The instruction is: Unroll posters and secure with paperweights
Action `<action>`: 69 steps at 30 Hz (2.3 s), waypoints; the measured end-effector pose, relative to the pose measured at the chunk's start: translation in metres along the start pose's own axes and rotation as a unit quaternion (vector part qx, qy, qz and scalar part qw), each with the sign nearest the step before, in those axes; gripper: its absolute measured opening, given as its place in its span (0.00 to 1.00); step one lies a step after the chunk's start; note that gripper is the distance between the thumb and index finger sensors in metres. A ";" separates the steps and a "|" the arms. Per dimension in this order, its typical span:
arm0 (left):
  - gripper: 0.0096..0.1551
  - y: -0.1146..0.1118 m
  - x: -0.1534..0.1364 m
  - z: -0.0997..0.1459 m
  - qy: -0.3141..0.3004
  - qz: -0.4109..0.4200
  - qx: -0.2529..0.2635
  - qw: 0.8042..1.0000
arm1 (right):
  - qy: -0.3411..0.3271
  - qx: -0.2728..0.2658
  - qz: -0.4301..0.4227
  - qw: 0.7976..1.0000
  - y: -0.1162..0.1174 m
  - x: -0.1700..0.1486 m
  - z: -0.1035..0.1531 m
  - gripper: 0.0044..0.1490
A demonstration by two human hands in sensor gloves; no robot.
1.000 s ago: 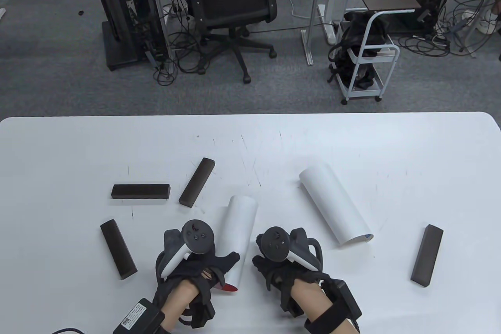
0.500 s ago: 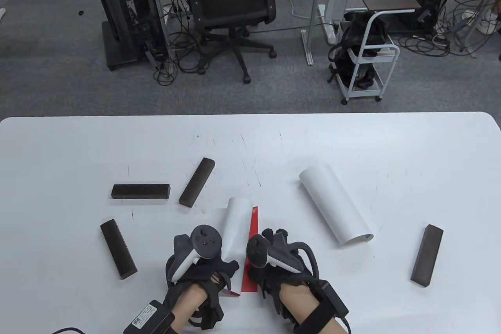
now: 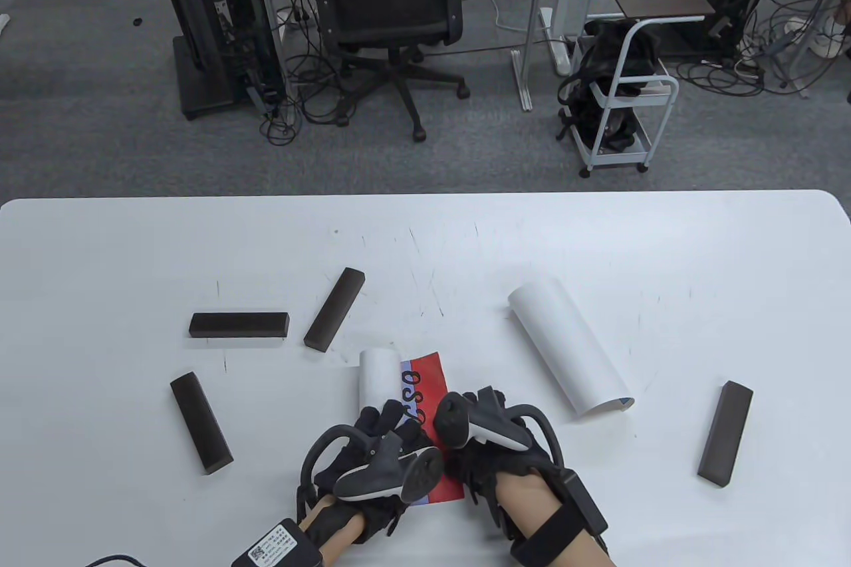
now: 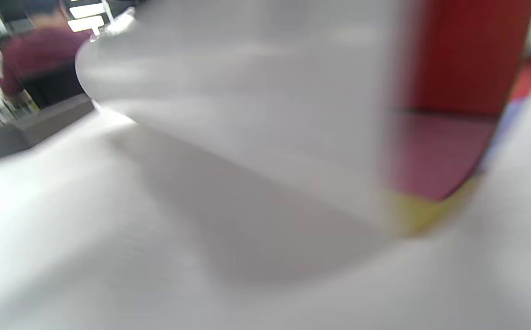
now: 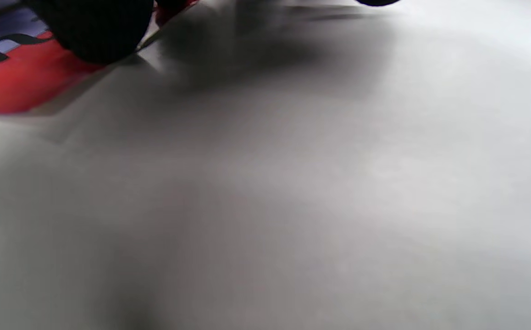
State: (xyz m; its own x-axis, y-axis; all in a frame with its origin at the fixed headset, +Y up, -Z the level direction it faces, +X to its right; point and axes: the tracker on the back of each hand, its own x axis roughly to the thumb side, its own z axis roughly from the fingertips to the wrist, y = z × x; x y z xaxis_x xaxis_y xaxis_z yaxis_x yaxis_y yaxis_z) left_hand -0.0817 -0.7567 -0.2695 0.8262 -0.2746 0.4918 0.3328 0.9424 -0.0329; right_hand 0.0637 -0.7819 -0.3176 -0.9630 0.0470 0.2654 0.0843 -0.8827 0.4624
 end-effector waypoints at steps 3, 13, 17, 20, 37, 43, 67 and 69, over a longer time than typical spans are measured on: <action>0.46 -0.006 -0.005 -0.001 0.033 -0.062 -0.030 0.997 | 0.001 -0.002 -0.018 1.000 0.002 -0.007 0.000 0.45; 0.36 -0.017 -0.072 0.015 0.096 -0.021 -0.109 0.989 | 0.002 -0.011 -0.027 1.000 0.003 -0.008 0.002 0.45; 0.35 -0.026 -0.109 0.029 0.147 0.020 -0.135 0.980 | 0.003 -0.011 -0.025 1.000 0.003 -0.007 0.003 0.45; 0.35 -0.036 -0.125 0.035 0.168 0.035 -0.153 0.973 | 0.003 -0.010 -0.026 1.000 0.003 -0.007 0.003 0.45; 0.42 -0.040 -0.188 0.049 0.333 0.132 -0.129 0.925 | 0.003 -0.012 -0.022 1.000 0.004 -0.006 0.003 0.45; 0.51 -0.068 -0.223 0.054 0.465 0.113 -0.192 0.857 | 0.003 -0.011 -0.021 1.000 0.004 -0.006 0.003 0.45; 0.42 -0.071 -0.234 0.070 0.490 0.225 -0.160 0.827 | 0.004 -0.008 -0.021 1.000 0.005 -0.005 0.003 0.45; 0.43 -0.050 -0.224 0.069 0.471 0.224 -0.133 0.843 | 0.004 -0.008 -0.021 1.000 0.005 -0.005 0.003 0.45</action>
State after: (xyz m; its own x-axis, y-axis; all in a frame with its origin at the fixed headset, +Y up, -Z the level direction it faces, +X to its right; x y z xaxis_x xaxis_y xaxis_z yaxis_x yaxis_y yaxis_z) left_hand -0.3148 -0.7291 -0.3180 0.8482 -0.0506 -0.5272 -0.1220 0.9499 -0.2876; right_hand 0.0695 -0.7849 -0.3145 -0.9676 0.0806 0.2393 0.0397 -0.8874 0.4592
